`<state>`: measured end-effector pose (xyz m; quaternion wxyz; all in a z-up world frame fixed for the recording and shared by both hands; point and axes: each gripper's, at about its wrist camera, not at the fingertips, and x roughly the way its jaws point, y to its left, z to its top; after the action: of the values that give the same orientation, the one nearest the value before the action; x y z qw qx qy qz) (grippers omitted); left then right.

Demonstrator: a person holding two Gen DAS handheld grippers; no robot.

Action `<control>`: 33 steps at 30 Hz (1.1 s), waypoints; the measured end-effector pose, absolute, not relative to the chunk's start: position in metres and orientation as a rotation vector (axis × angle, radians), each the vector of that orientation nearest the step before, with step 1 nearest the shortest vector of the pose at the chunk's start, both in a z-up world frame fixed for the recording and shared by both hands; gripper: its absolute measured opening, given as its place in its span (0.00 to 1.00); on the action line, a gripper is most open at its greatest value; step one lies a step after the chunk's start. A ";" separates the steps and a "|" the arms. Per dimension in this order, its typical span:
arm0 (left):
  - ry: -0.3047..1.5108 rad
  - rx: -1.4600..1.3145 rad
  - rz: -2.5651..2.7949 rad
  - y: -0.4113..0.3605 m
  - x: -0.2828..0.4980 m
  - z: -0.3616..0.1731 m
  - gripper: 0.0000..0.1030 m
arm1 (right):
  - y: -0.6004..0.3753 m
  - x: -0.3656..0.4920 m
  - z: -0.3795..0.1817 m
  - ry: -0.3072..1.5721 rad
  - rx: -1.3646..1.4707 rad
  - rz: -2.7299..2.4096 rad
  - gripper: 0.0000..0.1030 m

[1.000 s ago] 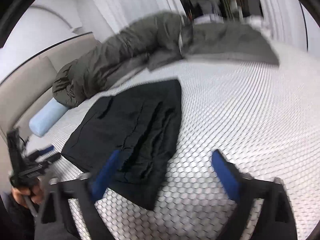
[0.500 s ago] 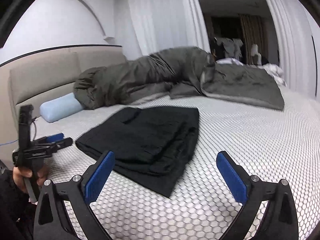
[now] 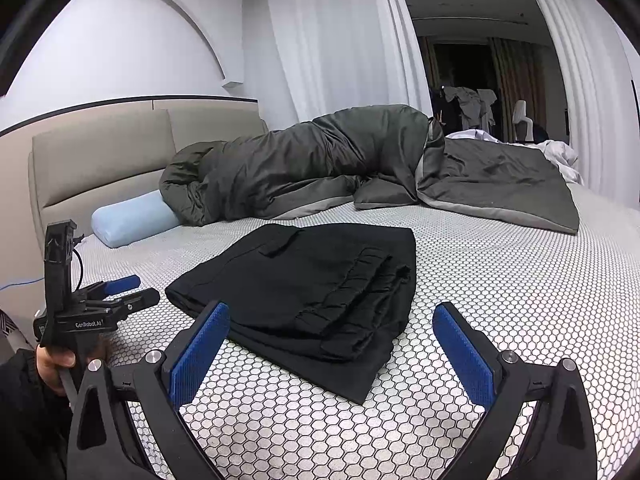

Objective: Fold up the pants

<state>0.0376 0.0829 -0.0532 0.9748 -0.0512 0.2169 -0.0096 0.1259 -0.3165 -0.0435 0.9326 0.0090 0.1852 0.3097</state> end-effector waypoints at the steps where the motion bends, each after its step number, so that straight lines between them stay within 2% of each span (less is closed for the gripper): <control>1: 0.440 -0.104 -0.021 0.083 0.038 -0.054 0.99 | -0.317 0.126 -0.043 0.379 0.016 0.635 1.00; 33: 0.456 -0.132 -0.021 0.086 0.047 -0.055 0.99 | -0.309 0.123 -0.044 0.388 -0.016 0.641 1.00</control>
<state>0.0467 0.0859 -0.0553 0.9719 -0.0654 0.2261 -0.0102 0.1234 -0.3090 -0.0435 0.9306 -0.0079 0.1897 0.3130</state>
